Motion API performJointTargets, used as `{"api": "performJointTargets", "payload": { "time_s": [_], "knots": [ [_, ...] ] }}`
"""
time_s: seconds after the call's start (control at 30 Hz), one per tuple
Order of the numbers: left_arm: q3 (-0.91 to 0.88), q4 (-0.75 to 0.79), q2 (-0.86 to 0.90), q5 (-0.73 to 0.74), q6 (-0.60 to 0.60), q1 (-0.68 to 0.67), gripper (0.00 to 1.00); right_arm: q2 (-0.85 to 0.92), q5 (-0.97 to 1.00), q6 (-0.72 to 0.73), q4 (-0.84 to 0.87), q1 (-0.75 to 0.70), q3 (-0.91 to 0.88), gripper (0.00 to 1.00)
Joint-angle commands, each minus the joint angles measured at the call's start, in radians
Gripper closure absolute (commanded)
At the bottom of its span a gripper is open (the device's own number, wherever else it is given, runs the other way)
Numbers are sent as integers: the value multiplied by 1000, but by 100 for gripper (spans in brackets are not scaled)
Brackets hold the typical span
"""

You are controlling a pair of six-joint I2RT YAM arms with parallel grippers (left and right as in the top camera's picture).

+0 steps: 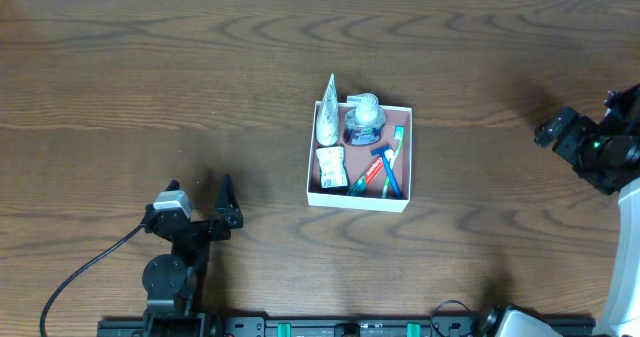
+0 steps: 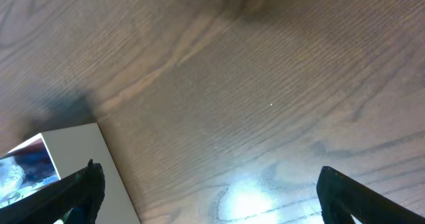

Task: Pack container

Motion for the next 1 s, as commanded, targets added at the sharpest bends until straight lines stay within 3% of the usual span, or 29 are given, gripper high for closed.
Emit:
{"api": "performJointTargets", "payload": {
  "time_s": [0.0,0.23,0.47,0.6,0.73,0.97],
  "knots": [
    [-13,-41,-5,7,18,5,2,-13,2,10,0,-6,9,1],
    [-13,-41,-5,7,18,5,2,-80,2,10,1,32,0,1],
    [-13,-41,-5,7,18,5,2,-354,234,2,47,270,-114,1],
    [-13,-41,-5,7,18,5,2,-566,298,-22,245,375,-294,1],
    [-13,-41,-5,7,18,5,2,-784,193,-135,478,377,-509,1],
    [-13,-41,-5,7,18,5,2,-1043,34,-327,640,377,-766,1]
  ]
}}
